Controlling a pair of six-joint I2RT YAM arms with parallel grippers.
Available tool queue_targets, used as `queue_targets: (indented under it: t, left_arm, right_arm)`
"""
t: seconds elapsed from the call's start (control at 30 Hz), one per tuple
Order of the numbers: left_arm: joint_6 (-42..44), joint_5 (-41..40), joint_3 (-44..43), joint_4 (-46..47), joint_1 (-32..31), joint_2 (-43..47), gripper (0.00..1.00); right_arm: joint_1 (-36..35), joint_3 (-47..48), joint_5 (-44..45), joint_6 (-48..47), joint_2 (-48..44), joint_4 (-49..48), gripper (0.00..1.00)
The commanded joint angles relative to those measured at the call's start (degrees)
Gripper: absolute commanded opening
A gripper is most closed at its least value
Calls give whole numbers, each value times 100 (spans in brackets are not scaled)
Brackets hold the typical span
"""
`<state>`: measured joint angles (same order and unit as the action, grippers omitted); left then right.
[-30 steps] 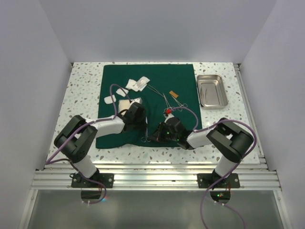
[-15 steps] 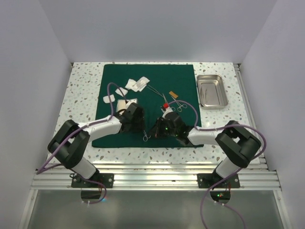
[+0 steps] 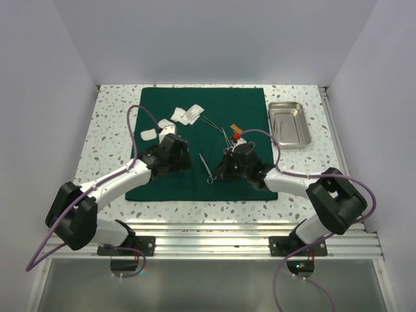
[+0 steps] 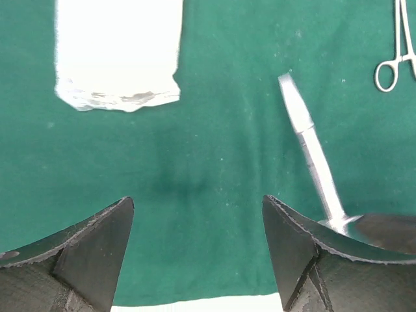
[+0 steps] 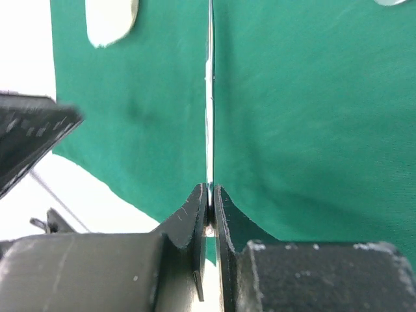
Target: Prepare the surgical pack
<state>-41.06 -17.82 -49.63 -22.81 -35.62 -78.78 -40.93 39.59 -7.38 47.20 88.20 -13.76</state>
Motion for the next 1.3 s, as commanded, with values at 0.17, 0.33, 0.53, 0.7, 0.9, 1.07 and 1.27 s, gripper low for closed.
queue_targets:
  t: [0.17, 0.33, 0.53, 0.7, 0.9, 1.07, 1.27]
  left_arm:
    - [221, -397, -241, -373, 81, 662, 85]
    - [273, -301, -162, -286, 72, 689, 85]
    - [493, -142, 119, 39, 81, 838, 85]
    - [669, -63, 243, 206, 72, 1022, 85]
    - [810, 33, 401, 365, 72, 1190, 85]
    - [889, 191, 462, 488, 72, 1207, 85]
    - [968, 244, 577, 602, 72, 1243, 85]
  right_arm:
    - [1007, 356, -299, -431, -717, 479, 0]
    - [1868, 627, -659, -597, -866, 777, 0]
    - [3256, 866, -1134, -940, -884, 998, 0]
    - [4581, 997, -1827, -897, -656, 779, 0]
    - [5322, 1454, -2171, -800, -102, 629, 0]
    - [5525, 2078, -2321, -931, 521, 787, 0]
    - [5587, 2526, -2049, -1352, 1102, 1173, 0]
